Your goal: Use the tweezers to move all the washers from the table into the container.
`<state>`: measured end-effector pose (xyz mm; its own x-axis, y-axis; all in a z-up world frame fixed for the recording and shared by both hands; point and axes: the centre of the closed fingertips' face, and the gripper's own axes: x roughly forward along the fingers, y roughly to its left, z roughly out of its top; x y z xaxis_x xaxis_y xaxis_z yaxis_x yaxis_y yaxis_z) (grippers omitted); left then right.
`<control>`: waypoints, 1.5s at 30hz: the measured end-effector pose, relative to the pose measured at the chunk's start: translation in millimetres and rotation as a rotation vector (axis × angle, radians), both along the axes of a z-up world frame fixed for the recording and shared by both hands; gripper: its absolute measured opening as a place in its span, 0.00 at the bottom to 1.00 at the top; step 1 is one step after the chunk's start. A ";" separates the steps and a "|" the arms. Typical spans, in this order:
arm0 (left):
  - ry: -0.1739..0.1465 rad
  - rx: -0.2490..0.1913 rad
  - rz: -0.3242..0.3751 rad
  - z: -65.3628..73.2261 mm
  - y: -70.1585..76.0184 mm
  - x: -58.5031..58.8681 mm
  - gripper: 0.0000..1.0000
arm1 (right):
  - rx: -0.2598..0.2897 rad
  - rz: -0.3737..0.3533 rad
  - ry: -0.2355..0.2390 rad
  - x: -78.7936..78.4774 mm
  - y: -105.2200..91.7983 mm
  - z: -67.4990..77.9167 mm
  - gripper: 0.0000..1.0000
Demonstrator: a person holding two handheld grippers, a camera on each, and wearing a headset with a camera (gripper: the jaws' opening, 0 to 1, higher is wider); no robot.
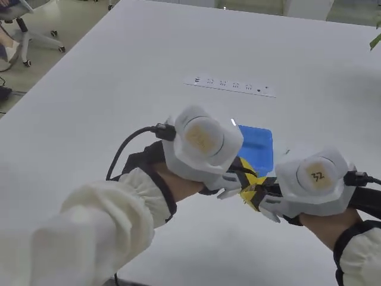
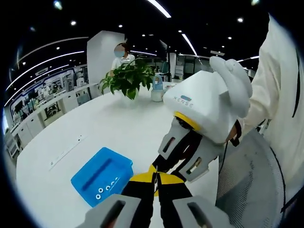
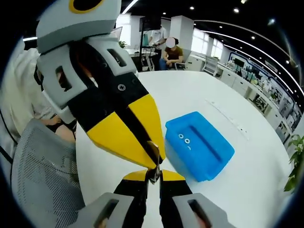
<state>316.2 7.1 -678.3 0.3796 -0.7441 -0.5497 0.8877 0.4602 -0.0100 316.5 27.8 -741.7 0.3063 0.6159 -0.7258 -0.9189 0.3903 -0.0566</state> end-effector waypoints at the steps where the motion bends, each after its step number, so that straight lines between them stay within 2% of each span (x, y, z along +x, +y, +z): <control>1: -0.004 0.005 -0.004 -0.4 0.4 -0.5 0.00 | -0.005 0.001 -0.003 -0.6 -0.7 -0.6 0.05; 4: -0.008 0.039 -0.020 -6.3 3.4 -3.6 0.00 | -0.028 0.011 -0.021 -1.8 -5.0 -5.4 0.05; 6: -0.008 0.051 -0.055 -11.8 5.2 -7.8 0.00 | -0.039 0.022 -0.027 -3.8 -7.4 -9.5 0.06; 10: -0.057 0.100 -0.151 -27.7 5.8 -12.6 0.00 | -0.074 0.036 -0.038 -5.2 -11.3 -22.0 0.06; 13: -0.054 0.137 -0.192 -41.1 7.2 -17.0 0.00 | -0.096 0.044 -0.018 -6.9 -14.0 -32.9 0.07; 15: -0.084 0.182 -0.242 -51.2 10.6 -18.5 0.00 | -0.109 0.049 -0.020 -7.0 -16.6 -39.6 0.07; 17: -0.053 0.182 -0.222 -61.9 14.0 -18.0 0.00 | -0.119 0.047 -0.014 -6.2 -18.5 -45.8 0.07; 20: -0.033 0.174 -0.208 -73.4 17.4 -16.7 0.00 | -0.142 0.053 0.001 -6.4 -18.2 -55.0 0.08; 22: -0.026 0.187 -0.211 -81.6 20.0 -16.9 0.00 | -0.159 0.069 0.000 -6.9 -17.4 -61.4 0.08; 23: -0.017 0.204 -0.215 -88.5 22.7 -17.2 0.00 | -0.168 0.073 0.004 -7.1 -17.4 -63.9 0.08; 26: 0.024 0.203 -0.201 -103.1 26.3 -15.0 0.00 | -0.191 0.080 0.003 -6.3 -18.5 -73.6 0.08; 27: 0.028 0.213 -0.205 -109.5 27.6 -14.4 0.00 | -0.196 0.079 0.010 -6.5 -18.9 -76.8 0.08; 29: 0.029 0.250 -0.217 -119.8 32.1 -14.7 0.00 | -0.190 0.073 0.017 -5.8 -19.0 -78.8 0.08; 31: 0.047 0.269 -0.212 -128.0 36.5 -13.9 0.00 | -0.182 0.060 0.027 -5.5 -19.0 -79.2 0.09; 33: 0.037 0.278 -0.213 -132.8 39.8 -10.6 0.00 | -0.175 0.057 0.027 -4.1 -19.2 -77.9 0.10; 36: 0.046 0.286 -0.222 -139.0 40.8 -7.1 0.00 | -0.141 0.029 0.039 -5.4 -21.3 -70.1 0.15; 38: 0.044 0.303 -0.224 -142.4 40.5 -4.9 0.00 | -0.108 -0.047 0.054 -5.1 -27.2 -65.0 0.19; 39: 0.034 0.311 -0.224 -143.0 40.5 -3.5 0.00 | -0.080 -0.088 0.080 -7.6 -30.5 -61.7 0.21; 41: 0.037 0.305 -0.213 -142.7 39.9 -0.7 0.00 | -0.048 -0.136 0.104 -10.9 -35.4 -56.8 0.22; 43: 0.059 0.293 -0.160 -142.6 40.3 4.6 0.01 | -0.019 -0.196 0.113 -13.8 -44.5 -49.9 0.26; 44: 0.067 0.292 -0.144 -142.3 41.2 5.4 0.05 | 0.000 -0.222 0.113 -15.6 -49.3 -45.1 0.28; 45: 0.105 0.275 -0.126 -141.5 41.4 1.4 0.13 | 0.016 -0.246 0.114 -16.3 -53.1 -41.1 0.29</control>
